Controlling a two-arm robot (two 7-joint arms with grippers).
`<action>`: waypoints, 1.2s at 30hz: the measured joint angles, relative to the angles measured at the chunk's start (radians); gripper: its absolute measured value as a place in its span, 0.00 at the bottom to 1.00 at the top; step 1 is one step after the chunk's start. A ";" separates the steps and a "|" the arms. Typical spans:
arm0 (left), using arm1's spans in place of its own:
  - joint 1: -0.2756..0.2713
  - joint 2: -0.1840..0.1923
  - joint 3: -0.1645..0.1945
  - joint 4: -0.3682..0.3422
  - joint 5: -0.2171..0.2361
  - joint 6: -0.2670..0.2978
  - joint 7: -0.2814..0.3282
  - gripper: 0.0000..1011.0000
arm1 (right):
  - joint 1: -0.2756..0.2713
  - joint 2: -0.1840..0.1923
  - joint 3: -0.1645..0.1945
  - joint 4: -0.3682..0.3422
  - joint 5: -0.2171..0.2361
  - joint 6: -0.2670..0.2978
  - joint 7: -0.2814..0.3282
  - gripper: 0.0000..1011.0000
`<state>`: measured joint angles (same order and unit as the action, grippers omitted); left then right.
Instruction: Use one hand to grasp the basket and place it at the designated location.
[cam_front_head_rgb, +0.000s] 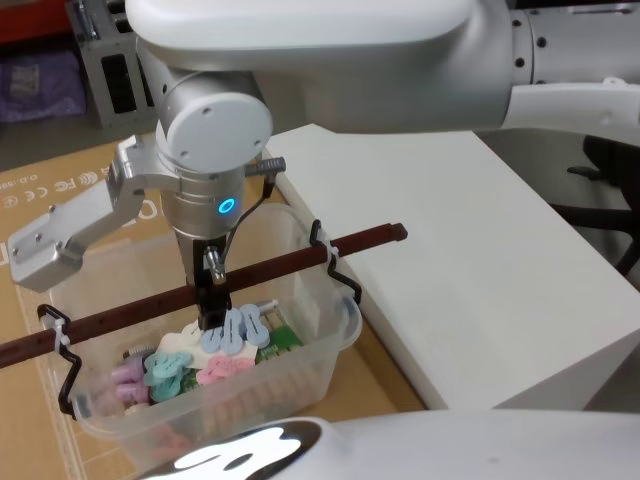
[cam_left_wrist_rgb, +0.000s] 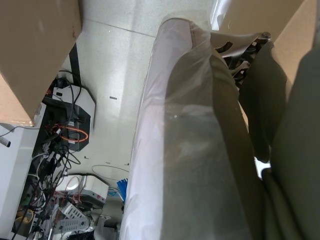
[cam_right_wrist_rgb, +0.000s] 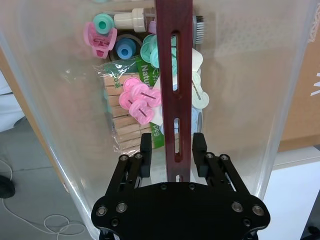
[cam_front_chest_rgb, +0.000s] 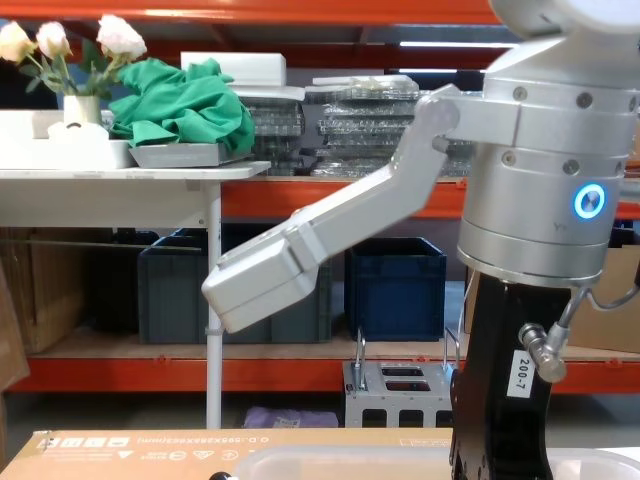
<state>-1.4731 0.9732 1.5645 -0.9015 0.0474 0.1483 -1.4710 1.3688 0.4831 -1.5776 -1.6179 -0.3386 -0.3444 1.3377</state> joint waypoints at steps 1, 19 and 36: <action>0.000 0.000 0.000 0.000 0.000 0.000 0.000 0.00 | 0.000 0.000 0.002 0.003 0.001 0.000 0.000 0.49; 0.000 0.000 0.000 0.000 0.000 0.000 0.000 0.00 | 0.011 -0.008 0.020 0.051 0.060 -0.024 0.019 0.24; 0.000 0.000 0.000 0.000 0.000 0.000 0.000 0.00 | 0.066 0.065 0.073 0.027 0.151 -0.011 0.059 0.24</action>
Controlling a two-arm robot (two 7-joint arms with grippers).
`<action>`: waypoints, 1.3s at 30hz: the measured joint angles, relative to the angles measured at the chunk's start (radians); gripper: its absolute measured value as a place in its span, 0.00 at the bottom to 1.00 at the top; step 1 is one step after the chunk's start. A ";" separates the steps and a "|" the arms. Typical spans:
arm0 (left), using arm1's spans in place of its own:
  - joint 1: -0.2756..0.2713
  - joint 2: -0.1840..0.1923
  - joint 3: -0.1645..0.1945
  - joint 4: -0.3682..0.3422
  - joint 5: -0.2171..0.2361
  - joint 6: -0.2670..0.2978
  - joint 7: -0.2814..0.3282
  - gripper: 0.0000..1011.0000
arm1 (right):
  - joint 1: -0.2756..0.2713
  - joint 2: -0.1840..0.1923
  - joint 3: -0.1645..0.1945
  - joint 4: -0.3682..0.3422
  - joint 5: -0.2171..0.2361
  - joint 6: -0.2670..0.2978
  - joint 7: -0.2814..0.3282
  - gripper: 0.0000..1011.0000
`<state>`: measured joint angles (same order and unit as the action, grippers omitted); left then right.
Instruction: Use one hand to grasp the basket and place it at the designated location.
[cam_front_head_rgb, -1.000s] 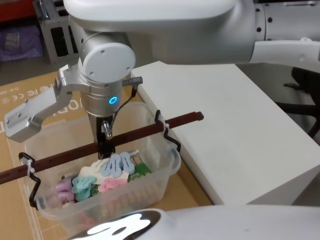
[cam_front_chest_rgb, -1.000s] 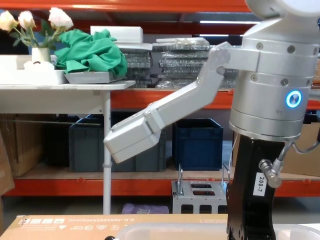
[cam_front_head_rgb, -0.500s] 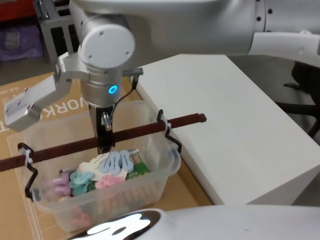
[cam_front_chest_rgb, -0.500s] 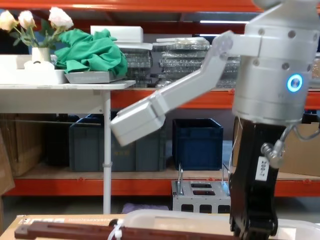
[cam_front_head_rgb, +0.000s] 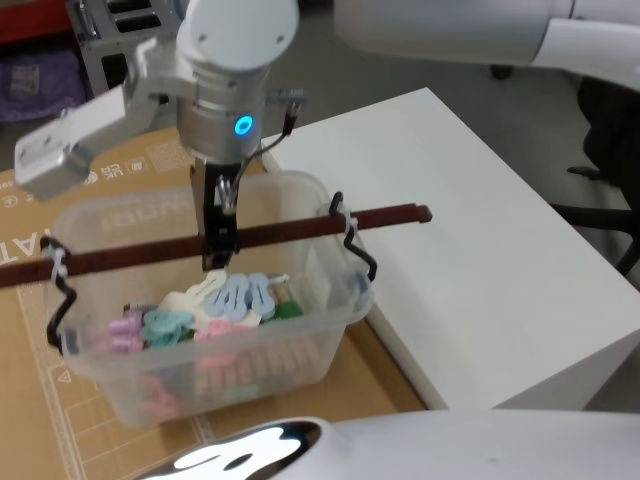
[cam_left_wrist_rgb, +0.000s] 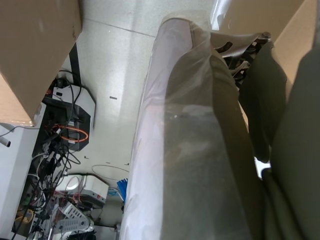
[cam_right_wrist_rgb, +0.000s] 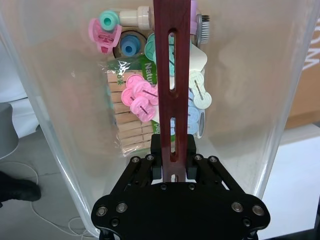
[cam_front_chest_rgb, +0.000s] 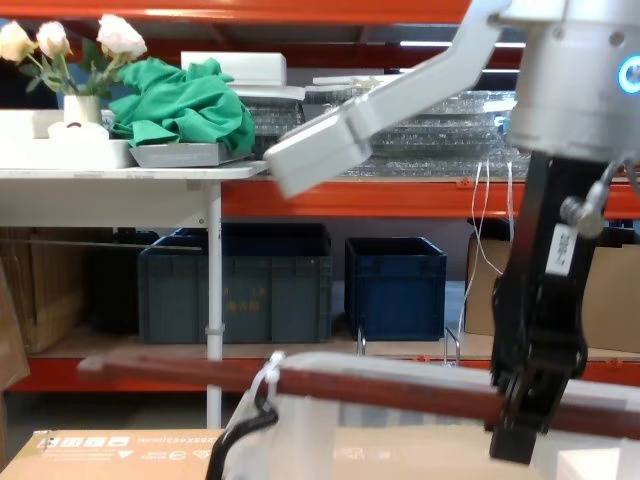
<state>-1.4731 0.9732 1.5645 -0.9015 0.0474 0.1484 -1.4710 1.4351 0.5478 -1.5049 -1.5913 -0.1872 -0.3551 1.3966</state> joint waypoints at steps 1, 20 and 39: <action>0.000 0.000 0.000 0.000 0.000 0.000 0.000 0.00 | 0.000 0.000 0.000 0.000 0.000 0.000 0.000 0.24; 0.000 0.000 0.000 0.000 0.000 0.000 0.000 0.00 | 0.051 0.142 0.116 0.090 0.085 0.110 0.033 0.24; 0.000 0.000 0.000 0.000 0.000 0.000 0.000 0.00 | 0.047 0.235 0.177 0.232 0.037 0.255 0.029 0.24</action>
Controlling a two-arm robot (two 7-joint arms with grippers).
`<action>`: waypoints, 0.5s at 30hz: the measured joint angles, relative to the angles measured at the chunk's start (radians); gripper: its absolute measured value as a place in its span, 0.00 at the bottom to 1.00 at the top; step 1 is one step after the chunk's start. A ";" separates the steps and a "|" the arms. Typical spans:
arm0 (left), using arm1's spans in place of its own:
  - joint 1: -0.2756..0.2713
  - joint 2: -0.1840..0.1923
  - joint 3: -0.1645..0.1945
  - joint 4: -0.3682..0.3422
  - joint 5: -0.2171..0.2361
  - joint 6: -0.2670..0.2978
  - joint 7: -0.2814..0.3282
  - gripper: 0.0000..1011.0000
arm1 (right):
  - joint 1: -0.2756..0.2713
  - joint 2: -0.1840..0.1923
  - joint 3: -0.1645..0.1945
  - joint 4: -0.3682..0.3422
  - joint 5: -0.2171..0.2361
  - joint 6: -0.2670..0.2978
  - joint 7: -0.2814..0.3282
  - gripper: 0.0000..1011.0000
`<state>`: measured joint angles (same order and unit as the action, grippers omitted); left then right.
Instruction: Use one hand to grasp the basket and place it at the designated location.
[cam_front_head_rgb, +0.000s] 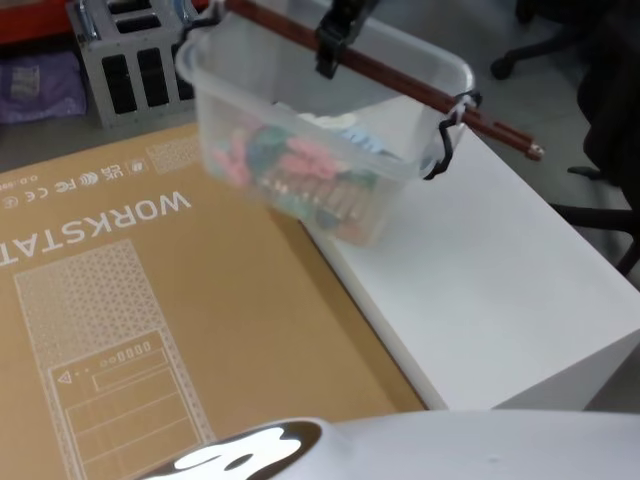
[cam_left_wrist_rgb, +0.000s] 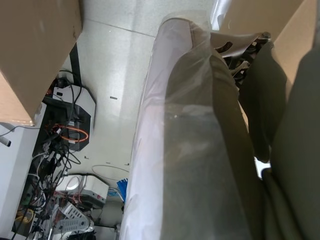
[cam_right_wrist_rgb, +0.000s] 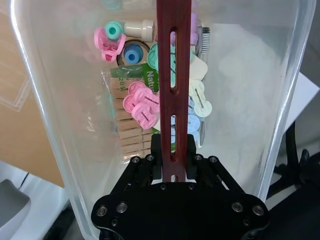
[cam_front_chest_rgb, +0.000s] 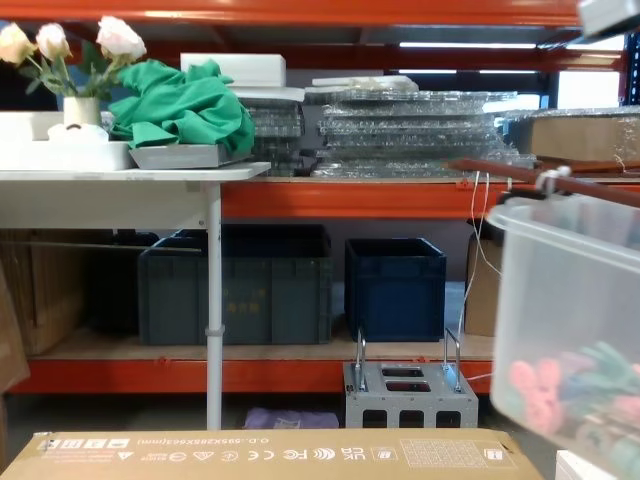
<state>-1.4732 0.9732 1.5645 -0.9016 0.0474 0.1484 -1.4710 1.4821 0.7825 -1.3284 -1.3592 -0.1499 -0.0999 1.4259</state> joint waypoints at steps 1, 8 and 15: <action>0.000 0.000 0.000 0.000 0.000 0.000 0.000 0.00 | -0.002 0.003 0.002 0.024 -0.006 0.009 0.000 0.24; 0.000 0.000 0.000 0.000 0.000 0.000 0.000 0.00 | -0.009 0.011 0.013 0.106 -0.030 0.051 0.004 0.24; 0.000 0.000 0.000 0.000 0.000 0.000 0.000 0.00 | -0.014 0.017 0.030 0.194 -0.041 0.076 0.005 0.24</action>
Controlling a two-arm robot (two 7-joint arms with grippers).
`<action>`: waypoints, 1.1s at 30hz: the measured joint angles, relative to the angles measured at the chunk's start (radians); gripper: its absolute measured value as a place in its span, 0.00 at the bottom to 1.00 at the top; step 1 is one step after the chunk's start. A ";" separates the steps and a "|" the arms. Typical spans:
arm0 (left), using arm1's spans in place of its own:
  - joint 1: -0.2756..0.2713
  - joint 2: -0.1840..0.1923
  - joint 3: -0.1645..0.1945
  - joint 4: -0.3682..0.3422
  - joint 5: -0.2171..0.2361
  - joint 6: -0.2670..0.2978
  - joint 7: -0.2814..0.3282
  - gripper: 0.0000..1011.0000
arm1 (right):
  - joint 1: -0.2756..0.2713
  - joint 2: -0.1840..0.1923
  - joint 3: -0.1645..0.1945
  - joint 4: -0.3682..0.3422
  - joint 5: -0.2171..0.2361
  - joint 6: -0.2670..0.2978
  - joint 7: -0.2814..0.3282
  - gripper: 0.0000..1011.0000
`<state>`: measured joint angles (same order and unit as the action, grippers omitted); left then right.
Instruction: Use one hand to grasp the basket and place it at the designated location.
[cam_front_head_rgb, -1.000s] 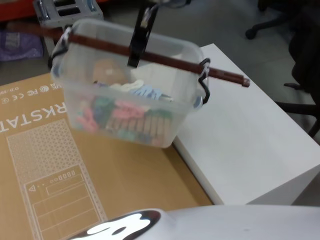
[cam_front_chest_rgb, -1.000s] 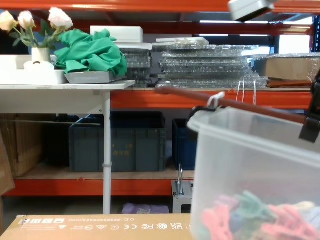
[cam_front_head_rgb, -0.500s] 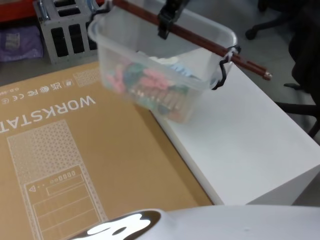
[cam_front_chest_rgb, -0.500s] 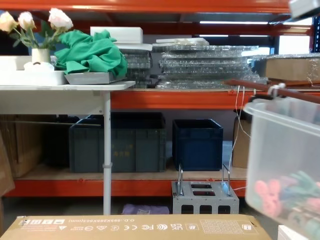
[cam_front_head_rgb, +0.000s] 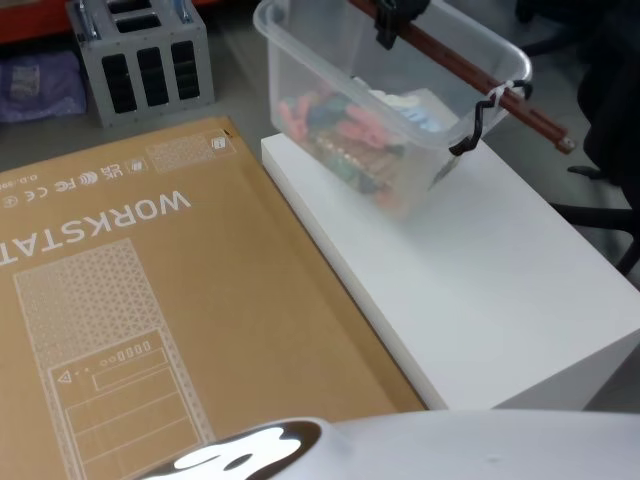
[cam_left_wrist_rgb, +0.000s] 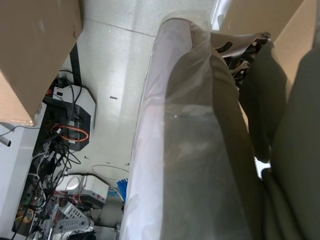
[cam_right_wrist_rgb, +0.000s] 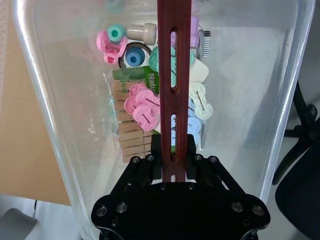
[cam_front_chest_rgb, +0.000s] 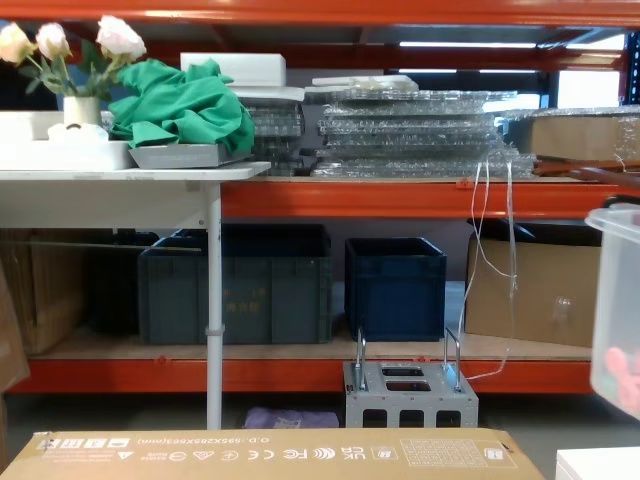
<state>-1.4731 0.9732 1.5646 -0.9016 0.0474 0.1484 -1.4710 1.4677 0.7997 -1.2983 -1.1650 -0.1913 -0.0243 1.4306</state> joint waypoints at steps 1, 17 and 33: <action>0.000 0.000 0.000 0.000 0.000 0.000 0.000 0.00 | -0.002 0.000 0.002 0.018 -0.002 0.006 0.000 0.24; 0.000 0.000 0.000 0.000 0.000 0.000 0.000 0.00 | -0.044 -0.022 0.018 0.198 -0.031 0.070 0.006 0.24; 0.000 0.000 0.000 0.000 0.000 0.000 0.000 0.00 | -0.106 -0.024 0.041 0.283 -0.036 0.061 0.003 0.24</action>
<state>-1.4731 0.9732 1.5645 -0.9016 0.0474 0.1484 -1.4710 1.3619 0.7758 -1.2572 -0.8824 -0.2275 0.0371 1.4334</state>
